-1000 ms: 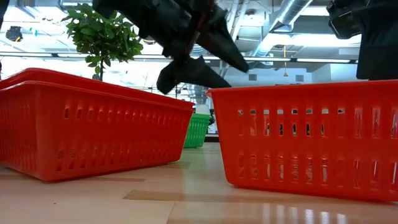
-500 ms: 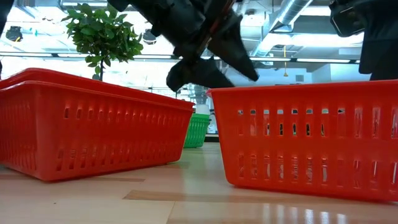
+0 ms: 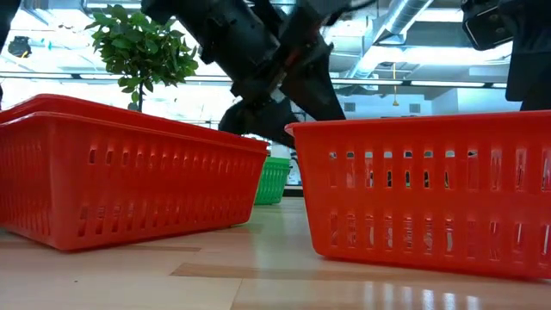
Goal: Stack baskets by color
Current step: Stack the right red bin on top of the left red bins
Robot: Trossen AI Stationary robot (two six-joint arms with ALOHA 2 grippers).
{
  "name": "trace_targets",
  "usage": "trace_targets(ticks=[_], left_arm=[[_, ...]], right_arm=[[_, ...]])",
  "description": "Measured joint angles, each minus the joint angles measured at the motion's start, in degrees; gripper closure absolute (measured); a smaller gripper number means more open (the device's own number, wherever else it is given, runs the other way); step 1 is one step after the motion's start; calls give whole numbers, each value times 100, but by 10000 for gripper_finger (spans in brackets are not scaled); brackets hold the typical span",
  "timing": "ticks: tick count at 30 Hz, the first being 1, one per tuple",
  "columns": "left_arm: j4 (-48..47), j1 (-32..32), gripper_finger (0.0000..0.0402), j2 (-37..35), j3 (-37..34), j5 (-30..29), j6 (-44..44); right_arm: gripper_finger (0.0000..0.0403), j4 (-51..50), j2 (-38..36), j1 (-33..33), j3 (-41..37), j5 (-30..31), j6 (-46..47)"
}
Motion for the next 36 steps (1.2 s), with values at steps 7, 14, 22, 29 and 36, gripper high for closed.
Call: trace_targets(ticks=[7,14,22,29,36], left_arm=[[-12,-2,214,11,-9,-106,-40],[-156,-44,214,11,-9,-138,-48],[-131,-125,214,11,-9,-182,-76],[-155,-122,214,11,-9,-184,-97],[-173,-128,214,131,-15,-88,-125]], right_arm=[[233,1,0,-2,0,9,26],[233,0,0,-2,0,9,26],[233,0,0,-2,0,9,28],[233,0,0,-2,0,9,28],[233,-1,0,-2,0,9,26]])
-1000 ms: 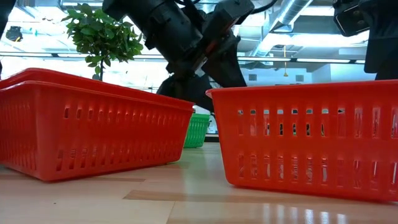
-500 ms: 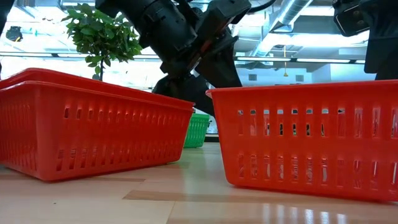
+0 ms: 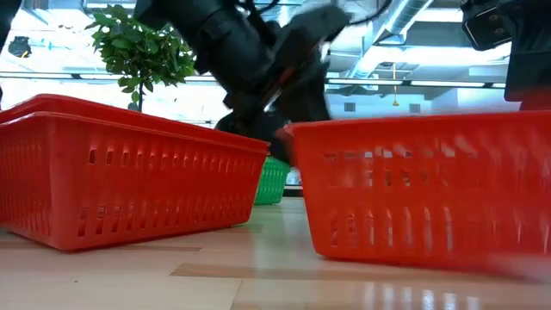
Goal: Stack baskets by color
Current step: Stack the right red bin on top of the left red bins
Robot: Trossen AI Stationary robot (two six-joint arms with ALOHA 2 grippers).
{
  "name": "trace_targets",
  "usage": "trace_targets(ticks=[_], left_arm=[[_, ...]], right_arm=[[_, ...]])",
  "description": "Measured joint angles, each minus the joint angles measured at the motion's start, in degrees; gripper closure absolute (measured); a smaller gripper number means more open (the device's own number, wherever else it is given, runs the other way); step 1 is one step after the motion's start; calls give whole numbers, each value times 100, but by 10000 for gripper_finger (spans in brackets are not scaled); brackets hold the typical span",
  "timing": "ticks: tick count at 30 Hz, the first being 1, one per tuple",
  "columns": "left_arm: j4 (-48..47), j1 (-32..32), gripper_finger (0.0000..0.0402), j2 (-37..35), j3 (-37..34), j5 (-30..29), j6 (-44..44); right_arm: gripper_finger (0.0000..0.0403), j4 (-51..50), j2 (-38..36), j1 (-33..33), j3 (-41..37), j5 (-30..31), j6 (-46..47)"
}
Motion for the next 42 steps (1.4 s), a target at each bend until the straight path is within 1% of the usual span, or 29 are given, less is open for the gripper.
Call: trace_targets(ticks=[5,12,15,17,19,23,25,26,31,35,39,42], left_arm=[[-29,-28,214,162,51,358,-40],[-47,-28,214,160,59,251,-64],[-59,-29,222,160,59,228,-69],[-56,-22,239,160,59,236,-71],[-53,-11,264,160,59,264,-75],[-18,64,336,160,59,335,-106],[166,122,376,158,62,407,-160],[284,152,387,153,66,433,-160],[809,326,395,151,65,457,-162],[909,462,399,147,77,520,-159],[553,572,399,144,388,738,83],[169,628,401,144,756,857,349]], right_arm=[[233,-9,0,0,0,0,0],[233,-6,0,0,0,-1,-2],[233,-6,0,0,0,-2,-4],[233,-8,0,0,0,-9,-2],[233,-8,0,0,0,-7,-4],[233,-17,0,0,0,-7,-4],[233,-23,0,0,0,-5,-7],[233,-25,0,0,0,-7,-26],[233,-41,0,4,0,-4,-46],[233,-44,0,36,0,5,-46],[233,-49,0,143,0,115,21],[233,-62,0,237,0,141,40]])
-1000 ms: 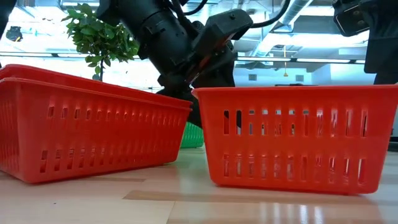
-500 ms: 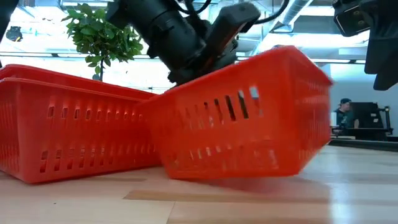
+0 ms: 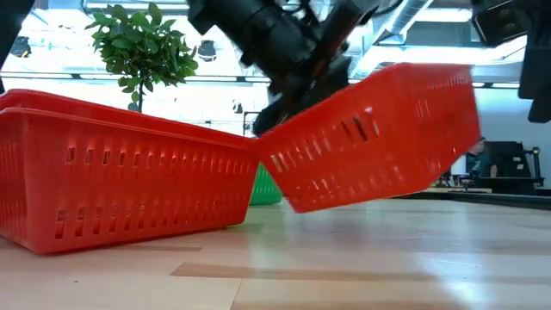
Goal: Stack baskets by color
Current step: Stack the right red bin on top of the left red bins
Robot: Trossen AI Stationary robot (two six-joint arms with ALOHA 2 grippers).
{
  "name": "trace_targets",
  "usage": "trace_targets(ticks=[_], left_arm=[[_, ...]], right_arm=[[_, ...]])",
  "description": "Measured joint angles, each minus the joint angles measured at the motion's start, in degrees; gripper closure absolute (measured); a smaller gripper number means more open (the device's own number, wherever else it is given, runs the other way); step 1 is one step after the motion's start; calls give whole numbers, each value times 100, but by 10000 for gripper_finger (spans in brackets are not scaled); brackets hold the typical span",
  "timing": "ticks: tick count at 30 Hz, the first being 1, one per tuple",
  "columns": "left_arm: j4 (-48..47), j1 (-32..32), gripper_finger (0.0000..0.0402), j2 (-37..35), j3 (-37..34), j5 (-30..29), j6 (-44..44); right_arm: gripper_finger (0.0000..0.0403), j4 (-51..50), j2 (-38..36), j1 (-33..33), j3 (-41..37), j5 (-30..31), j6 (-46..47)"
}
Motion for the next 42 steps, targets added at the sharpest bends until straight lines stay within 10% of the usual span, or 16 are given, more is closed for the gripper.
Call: trace_targets(ticks=[23,42], left_arm=[[-5628,6,401,-11,4256,-105,518],[-8115,-1142,401,-165,4462,-922,-783]], right_arm=[[233,-285,0,367,0,1,374],[233,-281,0,320,0,-2,277]])
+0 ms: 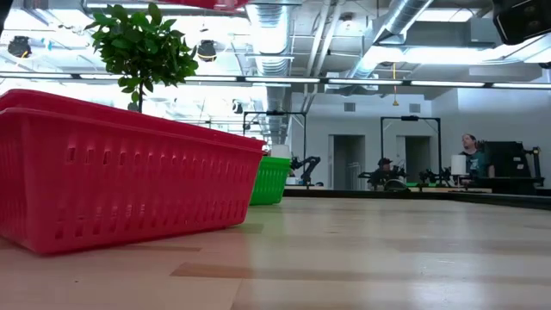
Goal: Stack baskets by color
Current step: Stack the right red bin on top of the left red bins
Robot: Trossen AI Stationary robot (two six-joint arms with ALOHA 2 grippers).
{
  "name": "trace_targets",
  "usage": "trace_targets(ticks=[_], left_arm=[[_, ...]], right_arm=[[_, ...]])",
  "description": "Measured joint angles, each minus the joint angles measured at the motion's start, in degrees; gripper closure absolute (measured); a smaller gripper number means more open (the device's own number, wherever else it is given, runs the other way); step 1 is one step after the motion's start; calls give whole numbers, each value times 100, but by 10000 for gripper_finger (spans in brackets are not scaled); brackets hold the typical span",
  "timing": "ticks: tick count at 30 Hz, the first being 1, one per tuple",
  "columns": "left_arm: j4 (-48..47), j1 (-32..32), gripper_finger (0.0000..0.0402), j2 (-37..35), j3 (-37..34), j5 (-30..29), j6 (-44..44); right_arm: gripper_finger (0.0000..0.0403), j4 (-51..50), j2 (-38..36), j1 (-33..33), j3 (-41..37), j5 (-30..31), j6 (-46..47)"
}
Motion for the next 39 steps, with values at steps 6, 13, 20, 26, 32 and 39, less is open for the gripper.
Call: trace_targets(ticks=[6,13,20,26,32,39], left_arm=[[-172,-332,401,-316,0,-645,-1141],[-203,-421,401,-430,0,-735,-1358],[-187,-479,401,-430,-2,-565,-1173],[-197,-534,401,-430,-25,-540,-1171],[-139,-534,401,-501,-406,-344,-1271],[88,-549,401,-660,-825,-219,-1284]], right_arm=[[233,-14,-2,3,0,7,-20],[233,-63,-2,-93,0,128,-69],[233,-63,-2,-125,0,128,-81],[233,-72,-2,-125,0,128,-159],[233,-94,-2,-126,0,128,-172],[233,-109,-2,-126,0,126,-200]])
